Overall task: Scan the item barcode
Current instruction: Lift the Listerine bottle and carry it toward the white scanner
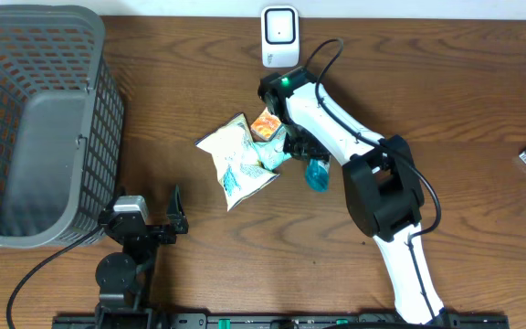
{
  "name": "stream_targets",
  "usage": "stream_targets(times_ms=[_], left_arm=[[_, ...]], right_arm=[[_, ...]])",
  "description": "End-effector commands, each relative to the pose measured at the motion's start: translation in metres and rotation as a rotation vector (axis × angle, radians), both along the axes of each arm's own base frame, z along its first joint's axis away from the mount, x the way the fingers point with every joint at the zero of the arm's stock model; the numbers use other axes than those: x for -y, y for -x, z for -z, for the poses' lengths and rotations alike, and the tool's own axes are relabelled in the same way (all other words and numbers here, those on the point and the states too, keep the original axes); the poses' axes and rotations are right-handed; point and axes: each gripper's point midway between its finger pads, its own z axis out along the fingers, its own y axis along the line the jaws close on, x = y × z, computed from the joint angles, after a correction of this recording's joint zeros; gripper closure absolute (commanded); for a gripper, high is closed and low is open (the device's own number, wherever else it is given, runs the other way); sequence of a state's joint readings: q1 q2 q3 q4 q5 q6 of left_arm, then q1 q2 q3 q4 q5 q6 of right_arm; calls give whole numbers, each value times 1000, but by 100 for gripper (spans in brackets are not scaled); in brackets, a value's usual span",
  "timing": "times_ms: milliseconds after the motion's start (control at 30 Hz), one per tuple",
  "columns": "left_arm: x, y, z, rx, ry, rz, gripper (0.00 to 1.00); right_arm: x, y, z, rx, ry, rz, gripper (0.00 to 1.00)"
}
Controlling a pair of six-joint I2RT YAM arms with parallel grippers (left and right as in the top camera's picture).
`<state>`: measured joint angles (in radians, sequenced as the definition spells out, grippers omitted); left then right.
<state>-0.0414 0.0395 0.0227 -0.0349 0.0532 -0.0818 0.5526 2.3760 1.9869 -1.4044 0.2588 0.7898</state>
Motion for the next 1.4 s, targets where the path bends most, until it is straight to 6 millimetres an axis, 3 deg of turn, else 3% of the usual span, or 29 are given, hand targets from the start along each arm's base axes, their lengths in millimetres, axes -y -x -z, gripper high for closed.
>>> stream_targets(times_ms=[0, 200, 400, 467, 600, 667, 867, 933, 1167, 1367], left_arm=[[0, 1, 16, -47, 3, 0, 2], [0, 1, 16, -47, 3, 0, 2], [0, 1, 16, -47, 3, 0, 2], [0, 1, 16, -47, 3, 0, 2], [0, 1, 16, -47, 3, 0, 2], [0, 1, 16, -47, 3, 0, 2], [0, 1, 16, -47, 3, 0, 2], [0, 1, 16, -47, 3, 0, 2], [0, 1, 16, -47, 3, 0, 2], [0, 1, 16, -47, 3, 0, 2]], right_arm=[[-26, -10, 10, -1, -145, -46, 85], [-39, -24, 12, 51, -207, -43, 86], [-40, -31, 12, 82, -209, -44, 78], [-41, -33, 12, 92, -213, -45, 69], [-42, -34, 12, 93, -214, -45, 69], [-42, -34, 12, 94, -215, -44, 71], [-40, -33, 12, 86, -221, -37, 96], [-39, -31, 11, 78, -220, -20, 99], [-17, -20, -3, 66, -176, 173, 99], [17, 5, -16, 52, -61, 572, 99]])
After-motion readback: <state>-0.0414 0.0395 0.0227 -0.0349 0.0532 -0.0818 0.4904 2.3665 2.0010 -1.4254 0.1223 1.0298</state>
